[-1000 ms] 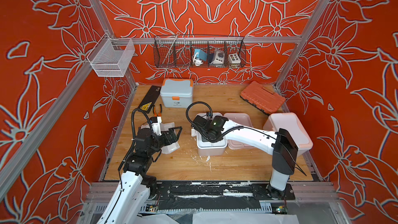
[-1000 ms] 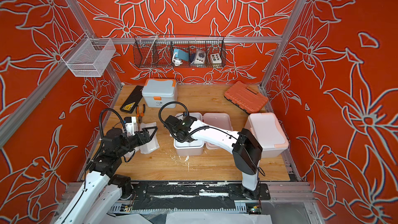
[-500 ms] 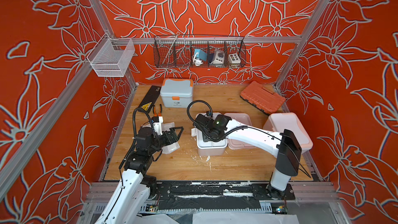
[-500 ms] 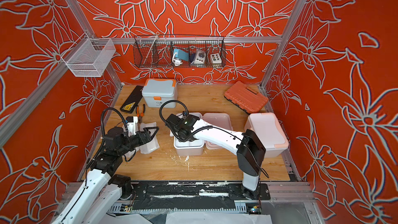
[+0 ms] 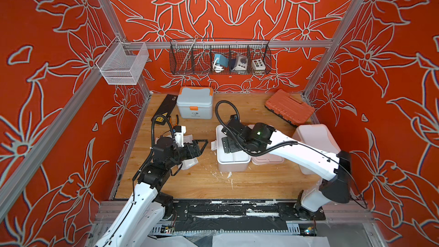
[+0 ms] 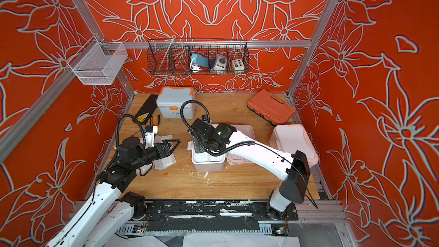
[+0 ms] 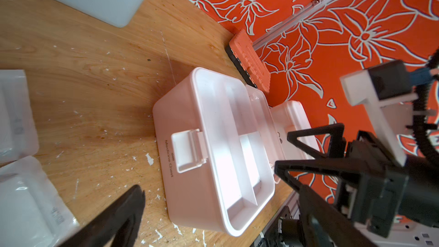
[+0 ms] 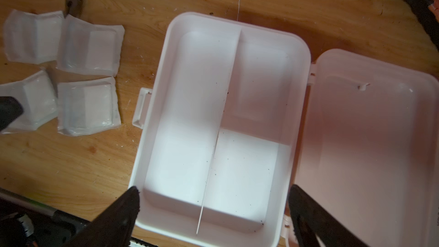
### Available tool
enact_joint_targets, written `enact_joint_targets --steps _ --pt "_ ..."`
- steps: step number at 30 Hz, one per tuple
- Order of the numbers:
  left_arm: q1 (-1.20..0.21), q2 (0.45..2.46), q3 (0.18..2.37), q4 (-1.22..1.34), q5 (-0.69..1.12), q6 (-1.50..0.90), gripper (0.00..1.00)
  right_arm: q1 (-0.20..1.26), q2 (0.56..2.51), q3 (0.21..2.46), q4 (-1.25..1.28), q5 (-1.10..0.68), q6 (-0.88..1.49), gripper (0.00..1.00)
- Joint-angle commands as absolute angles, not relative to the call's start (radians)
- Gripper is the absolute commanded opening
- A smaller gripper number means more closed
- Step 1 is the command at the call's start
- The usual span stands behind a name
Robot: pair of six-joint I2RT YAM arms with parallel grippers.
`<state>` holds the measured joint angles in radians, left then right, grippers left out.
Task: Open first aid kits and take out gauze
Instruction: Place the compartment layer in the first aid kit, then close the lid of the first aid kit.
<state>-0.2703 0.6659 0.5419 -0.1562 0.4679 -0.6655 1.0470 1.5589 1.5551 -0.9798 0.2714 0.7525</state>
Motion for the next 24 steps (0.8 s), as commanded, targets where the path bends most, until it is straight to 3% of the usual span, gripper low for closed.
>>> enact_joint_targets --steps 1,5,15,24 --pt "-0.347 0.702 0.6 -0.161 0.424 -0.649 0.98 1.0 1.456 1.512 -0.965 0.284 0.691 0.98" --pt "-0.477 0.762 0.659 -0.174 0.343 -0.619 0.98 0.904 1.327 1.409 -0.952 0.279 0.679 0.98" --pt "-0.768 0.927 0.772 -0.178 0.117 -0.612 0.98 0.499 1.038 1.113 -0.887 0.043 0.601 0.98" --pt "-0.811 1.042 0.795 -0.215 0.069 -0.61 0.98 0.183 1.035 0.92 -0.732 -0.306 0.538 0.98"
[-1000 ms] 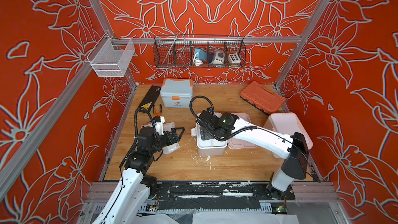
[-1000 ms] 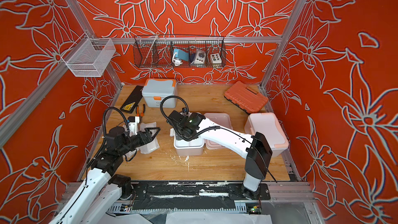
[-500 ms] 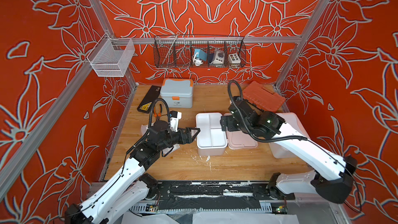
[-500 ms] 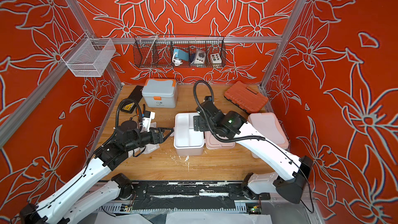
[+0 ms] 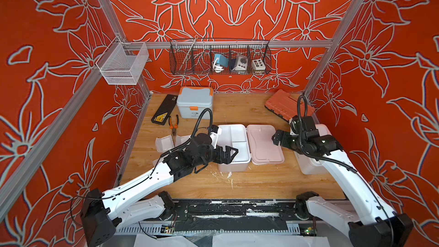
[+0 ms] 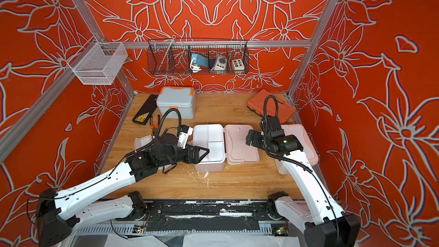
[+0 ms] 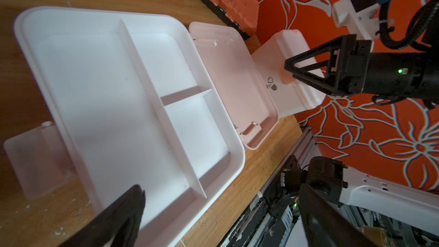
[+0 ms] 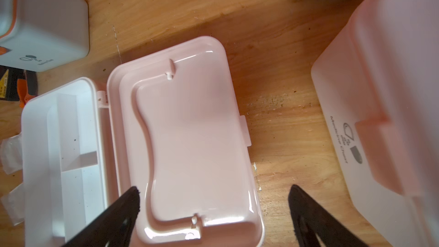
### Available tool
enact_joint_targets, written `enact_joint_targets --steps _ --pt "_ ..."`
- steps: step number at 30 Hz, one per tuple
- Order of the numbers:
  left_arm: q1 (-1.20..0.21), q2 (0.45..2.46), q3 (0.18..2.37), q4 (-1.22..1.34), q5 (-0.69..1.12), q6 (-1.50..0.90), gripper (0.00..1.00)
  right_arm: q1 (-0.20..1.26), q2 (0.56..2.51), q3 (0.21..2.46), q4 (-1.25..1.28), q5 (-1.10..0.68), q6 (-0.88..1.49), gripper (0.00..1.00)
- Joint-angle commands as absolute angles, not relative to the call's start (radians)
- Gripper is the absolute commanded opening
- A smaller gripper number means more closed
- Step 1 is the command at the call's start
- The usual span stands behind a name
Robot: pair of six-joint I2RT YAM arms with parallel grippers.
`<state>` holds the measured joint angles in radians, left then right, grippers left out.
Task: Open first aid kits and take out gauze
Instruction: Close the lid of the first aid kit.
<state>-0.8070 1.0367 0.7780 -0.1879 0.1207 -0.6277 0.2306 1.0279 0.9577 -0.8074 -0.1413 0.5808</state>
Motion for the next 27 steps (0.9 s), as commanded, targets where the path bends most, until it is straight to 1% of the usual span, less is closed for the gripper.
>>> enact_joint_targets --steps 1,7,10,13,17,27 --pt "-0.811 1.037 0.794 -0.22 0.058 -0.595 0.98 0.168 1.036 0.908 -0.712 -0.315 0.536 0.98" --pt "-0.804 1.002 0.787 -0.242 0.026 -0.512 0.98 0.065 1.073 0.805 -0.55 -0.512 0.57 0.95" --pt "-0.779 0.997 0.787 -0.27 0.04 -0.502 0.98 0.034 1.103 0.763 -0.484 -0.595 0.581 0.93" --pt "-0.733 0.96 0.77 -0.28 0.121 -0.511 0.98 0.026 1.125 0.743 -0.47 -0.589 0.58 0.93" --pt "-0.694 0.938 0.702 -0.231 0.254 -0.557 0.97 0.021 1.161 0.722 -0.45 -0.618 0.572 0.93" --pt "-0.69 0.891 0.564 -0.142 0.371 -0.666 0.97 0.021 1.172 0.681 -0.4 -0.678 0.593 0.93"
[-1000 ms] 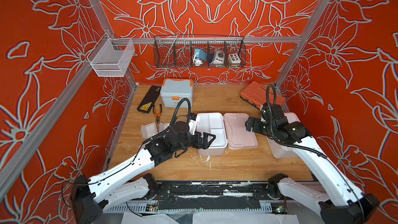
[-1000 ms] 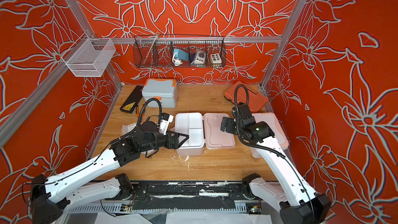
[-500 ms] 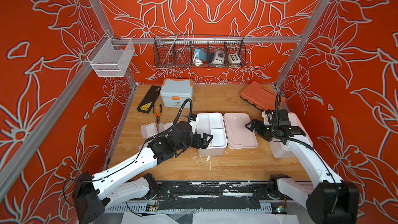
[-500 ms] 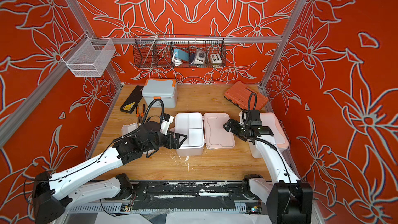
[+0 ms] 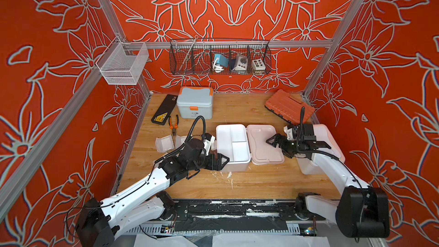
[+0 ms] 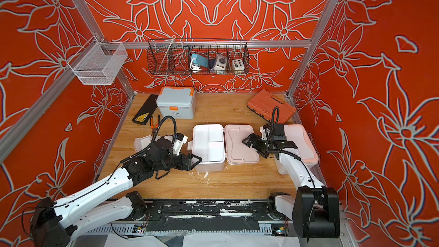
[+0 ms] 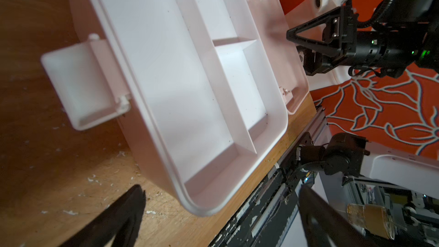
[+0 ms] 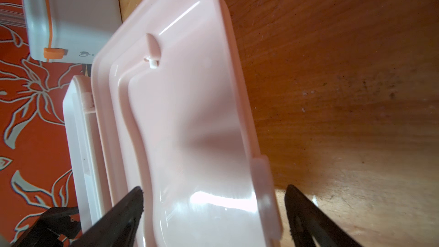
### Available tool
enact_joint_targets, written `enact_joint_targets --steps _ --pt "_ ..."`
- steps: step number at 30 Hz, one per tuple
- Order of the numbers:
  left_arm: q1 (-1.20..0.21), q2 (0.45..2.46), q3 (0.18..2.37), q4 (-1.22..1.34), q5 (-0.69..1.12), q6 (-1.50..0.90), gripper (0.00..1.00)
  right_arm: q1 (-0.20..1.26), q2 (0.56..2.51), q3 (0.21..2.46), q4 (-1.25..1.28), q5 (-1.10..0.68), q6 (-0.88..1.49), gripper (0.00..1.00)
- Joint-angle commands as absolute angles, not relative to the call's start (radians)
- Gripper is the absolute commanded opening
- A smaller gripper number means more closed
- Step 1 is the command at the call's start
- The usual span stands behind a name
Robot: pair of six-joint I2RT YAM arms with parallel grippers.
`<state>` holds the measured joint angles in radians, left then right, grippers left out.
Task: Open first aid kits and take out gauze
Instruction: Close the lid of the first aid kit.
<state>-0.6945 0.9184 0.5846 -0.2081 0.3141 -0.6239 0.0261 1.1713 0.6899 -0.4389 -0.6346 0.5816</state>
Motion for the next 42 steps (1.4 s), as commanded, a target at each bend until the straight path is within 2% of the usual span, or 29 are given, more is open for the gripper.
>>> enact_joint_targets --steps 1,25,37,42 --pt "-0.69 0.888 0.553 -0.13 0.372 -0.671 0.97 0.021 1.172 0.68 -0.394 -0.691 0.596 0.93" --pt "-0.685 0.954 0.553 -0.056 0.392 -0.629 0.97 0.021 0.974 0.823 -0.507 -0.802 0.657 0.94" --pt "-0.684 0.973 0.552 -0.022 0.433 -0.614 0.97 0.036 0.853 0.868 -0.364 -0.933 0.807 0.95" --pt "-0.684 0.98 0.549 -0.005 0.446 -0.615 0.97 0.125 0.852 0.899 -0.317 -0.942 0.831 0.95"
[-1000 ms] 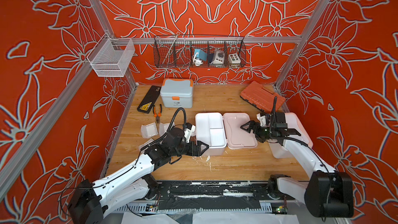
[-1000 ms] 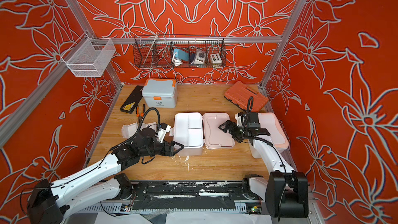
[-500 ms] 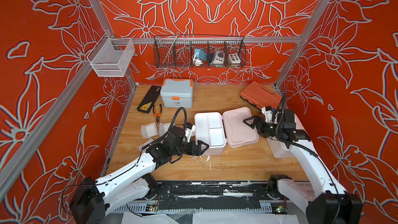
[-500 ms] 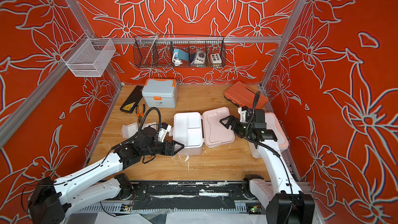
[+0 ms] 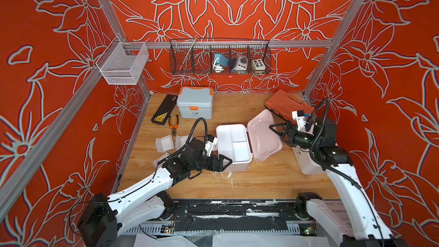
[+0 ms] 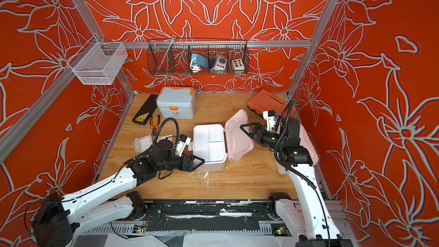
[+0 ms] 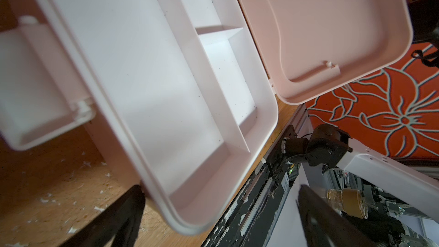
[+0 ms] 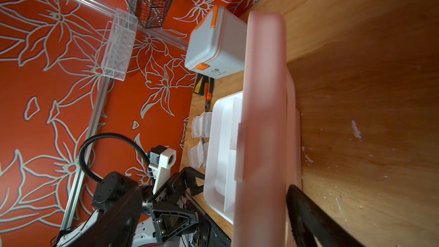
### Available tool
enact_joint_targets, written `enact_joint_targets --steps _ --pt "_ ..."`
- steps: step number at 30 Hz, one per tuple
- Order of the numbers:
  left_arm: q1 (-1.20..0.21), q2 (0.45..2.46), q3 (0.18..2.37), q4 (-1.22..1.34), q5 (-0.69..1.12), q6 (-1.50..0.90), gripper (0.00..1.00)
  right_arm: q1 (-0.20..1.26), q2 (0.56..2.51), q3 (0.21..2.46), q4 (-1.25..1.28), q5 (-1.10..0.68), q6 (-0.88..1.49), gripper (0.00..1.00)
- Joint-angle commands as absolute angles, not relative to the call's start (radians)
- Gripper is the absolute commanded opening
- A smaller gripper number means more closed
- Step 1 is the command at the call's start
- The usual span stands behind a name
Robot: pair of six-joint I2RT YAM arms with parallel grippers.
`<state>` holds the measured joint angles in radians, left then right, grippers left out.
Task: Open first aid kits and take out gauze
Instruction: Close the lid of the first aid kit.
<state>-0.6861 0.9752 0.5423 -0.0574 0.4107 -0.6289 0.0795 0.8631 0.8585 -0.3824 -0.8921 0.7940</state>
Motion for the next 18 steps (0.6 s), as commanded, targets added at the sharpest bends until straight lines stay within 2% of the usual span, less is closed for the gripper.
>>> enact_joint_targets --steps 1,14,18 --pt "-0.684 0.98 0.55 -0.004 0.448 -0.615 0.97 0.155 0.855 0.907 -0.312 -0.931 0.83 0.95" --pt "-0.684 0.959 0.52 0.005 0.432 -0.627 0.97 0.511 0.961 1.006 -0.272 -0.8 0.787 0.96" --pt "-0.684 0.878 0.509 -0.072 0.326 -0.632 0.96 0.601 1.02 1.034 -0.272 -0.755 0.771 0.97"
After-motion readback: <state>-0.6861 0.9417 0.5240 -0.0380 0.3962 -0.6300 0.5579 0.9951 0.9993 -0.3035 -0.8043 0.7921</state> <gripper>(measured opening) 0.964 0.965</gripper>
